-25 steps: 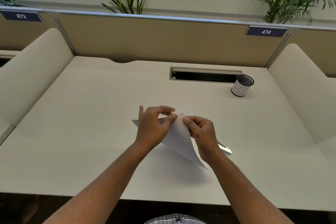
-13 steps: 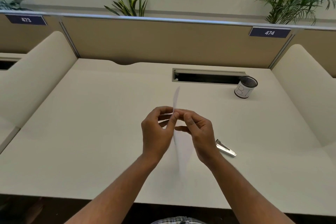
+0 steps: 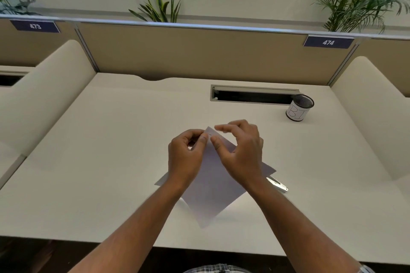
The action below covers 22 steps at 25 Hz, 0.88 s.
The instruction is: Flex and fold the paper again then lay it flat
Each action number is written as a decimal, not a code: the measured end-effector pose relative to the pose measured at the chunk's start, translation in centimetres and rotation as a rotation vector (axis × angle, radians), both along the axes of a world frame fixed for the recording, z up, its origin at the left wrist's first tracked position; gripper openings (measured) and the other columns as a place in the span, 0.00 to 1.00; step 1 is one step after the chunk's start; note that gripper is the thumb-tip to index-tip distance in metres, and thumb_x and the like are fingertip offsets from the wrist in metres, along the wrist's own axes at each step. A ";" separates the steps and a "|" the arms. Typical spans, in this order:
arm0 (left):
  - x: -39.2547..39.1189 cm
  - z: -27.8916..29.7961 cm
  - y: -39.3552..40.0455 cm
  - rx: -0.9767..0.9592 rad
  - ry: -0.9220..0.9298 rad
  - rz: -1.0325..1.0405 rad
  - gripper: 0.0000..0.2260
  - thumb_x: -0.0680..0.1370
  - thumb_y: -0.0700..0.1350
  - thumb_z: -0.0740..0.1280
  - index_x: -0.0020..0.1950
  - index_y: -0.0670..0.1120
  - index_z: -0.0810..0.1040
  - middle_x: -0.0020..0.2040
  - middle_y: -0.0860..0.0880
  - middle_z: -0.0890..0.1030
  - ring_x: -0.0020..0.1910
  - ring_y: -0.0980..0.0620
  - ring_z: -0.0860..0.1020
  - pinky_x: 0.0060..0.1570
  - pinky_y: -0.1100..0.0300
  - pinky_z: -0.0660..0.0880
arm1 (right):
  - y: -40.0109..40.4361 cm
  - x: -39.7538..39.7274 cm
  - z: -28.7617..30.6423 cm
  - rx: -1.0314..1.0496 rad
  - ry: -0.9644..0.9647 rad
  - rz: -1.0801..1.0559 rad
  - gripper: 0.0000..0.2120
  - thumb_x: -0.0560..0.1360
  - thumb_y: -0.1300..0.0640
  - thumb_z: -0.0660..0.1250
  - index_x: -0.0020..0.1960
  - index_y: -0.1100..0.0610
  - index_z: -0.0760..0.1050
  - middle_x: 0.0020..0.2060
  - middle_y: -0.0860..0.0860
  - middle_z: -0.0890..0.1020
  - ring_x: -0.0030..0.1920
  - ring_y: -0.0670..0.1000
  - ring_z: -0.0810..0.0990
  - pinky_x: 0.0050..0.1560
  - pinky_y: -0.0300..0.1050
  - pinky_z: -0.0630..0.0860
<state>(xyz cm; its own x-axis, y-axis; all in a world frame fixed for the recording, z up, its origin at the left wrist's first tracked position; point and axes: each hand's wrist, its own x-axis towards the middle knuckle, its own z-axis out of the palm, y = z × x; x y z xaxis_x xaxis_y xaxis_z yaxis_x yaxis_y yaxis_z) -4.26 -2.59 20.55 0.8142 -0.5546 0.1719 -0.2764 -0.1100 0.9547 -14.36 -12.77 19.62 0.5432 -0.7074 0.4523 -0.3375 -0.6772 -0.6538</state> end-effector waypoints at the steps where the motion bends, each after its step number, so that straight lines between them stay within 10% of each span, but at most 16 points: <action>1: -0.1 0.0 0.0 0.007 -0.006 -0.012 0.04 0.80 0.44 0.70 0.50 0.51 0.84 0.43 0.57 0.85 0.45 0.59 0.82 0.44 0.69 0.78 | 0.0 0.0 -0.1 0.043 0.010 0.012 0.16 0.75 0.36 0.66 0.53 0.46 0.83 0.49 0.42 0.81 0.54 0.45 0.76 0.53 0.53 0.75; 13: -0.3 0.5 -0.7 0.112 0.197 -0.030 0.07 0.78 0.47 0.72 0.41 0.48 0.86 0.38 0.55 0.86 0.38 0.61 0.81 0.40 0.64 0.74 | -0.8 -1.3 -0.5 0.668 -0.133 0.161 0.13 0.73 0.44 0.69 0.42 0.53 0.85 0.38 0.46 0.86 0.41 0.46 0.81 0.46 0.47 0.76; 22: 0.0 0.9 -0.1 0.013 0.174 -0.031 0.07 0.81 0.50 0.68 0.47 0.50 0.84 0.42 0.54 0.85 0.43 0.58 0.82 0.45 0.61 0.78 | -2.7 -3.6 -1.4 0.338 -0.045 0.065 0.19 0.70 0.44 0.75 0.59 0.48 0.80 0.48 0.42 0.85 0.50 0.42 0.82 0.51 0.41 0.78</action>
